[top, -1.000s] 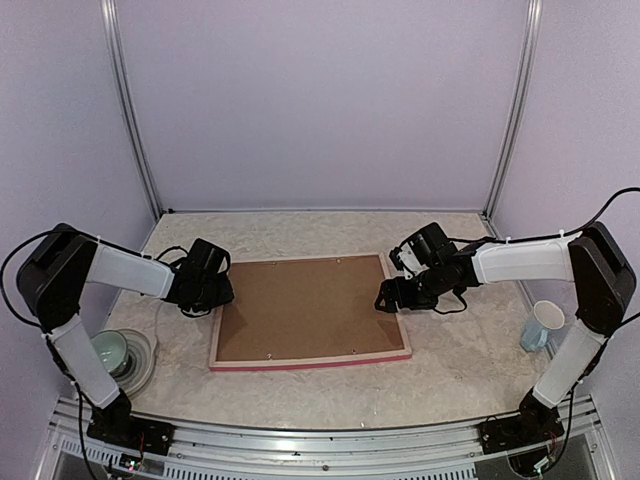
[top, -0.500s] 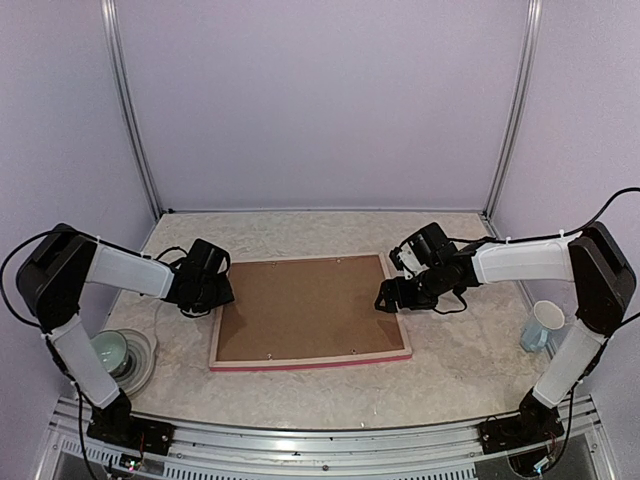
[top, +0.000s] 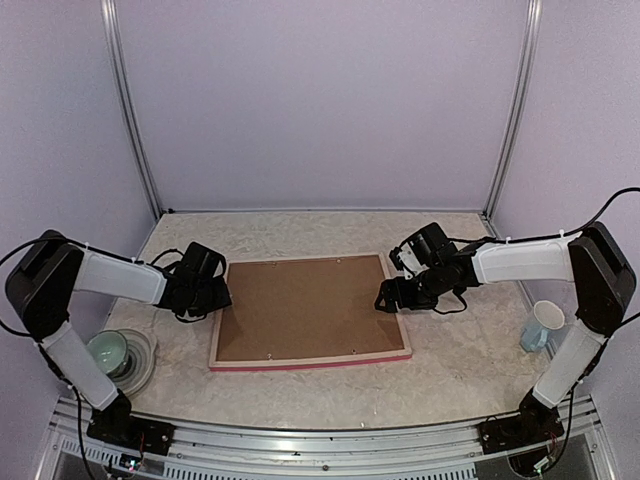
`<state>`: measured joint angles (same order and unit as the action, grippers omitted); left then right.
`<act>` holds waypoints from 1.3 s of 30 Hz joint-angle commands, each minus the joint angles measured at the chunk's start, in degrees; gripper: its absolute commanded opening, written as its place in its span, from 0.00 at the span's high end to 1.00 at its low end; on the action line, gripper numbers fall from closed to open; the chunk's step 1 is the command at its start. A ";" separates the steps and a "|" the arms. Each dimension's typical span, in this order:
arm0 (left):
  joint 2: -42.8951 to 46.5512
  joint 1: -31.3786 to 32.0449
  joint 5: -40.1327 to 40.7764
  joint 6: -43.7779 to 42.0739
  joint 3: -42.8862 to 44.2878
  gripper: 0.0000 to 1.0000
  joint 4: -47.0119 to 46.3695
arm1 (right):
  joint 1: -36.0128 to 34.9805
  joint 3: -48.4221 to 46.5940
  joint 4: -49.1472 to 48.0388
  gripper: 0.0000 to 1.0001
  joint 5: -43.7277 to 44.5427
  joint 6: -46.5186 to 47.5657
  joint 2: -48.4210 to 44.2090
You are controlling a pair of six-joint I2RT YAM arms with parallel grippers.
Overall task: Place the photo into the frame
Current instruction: Press the fastener onto the backboard.
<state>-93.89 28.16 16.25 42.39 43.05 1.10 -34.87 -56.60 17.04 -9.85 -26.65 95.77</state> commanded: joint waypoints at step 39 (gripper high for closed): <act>2.99 1.04 1.67 0.15 -1.27 0.48 2.17 | -0.45 0.03 1.54 0.14 1.24 0.56 -1.84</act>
<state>-96.31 28.14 17.56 43.22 43.18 -0.12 -34.87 -56.18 16.91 -10.04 -26.63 95.77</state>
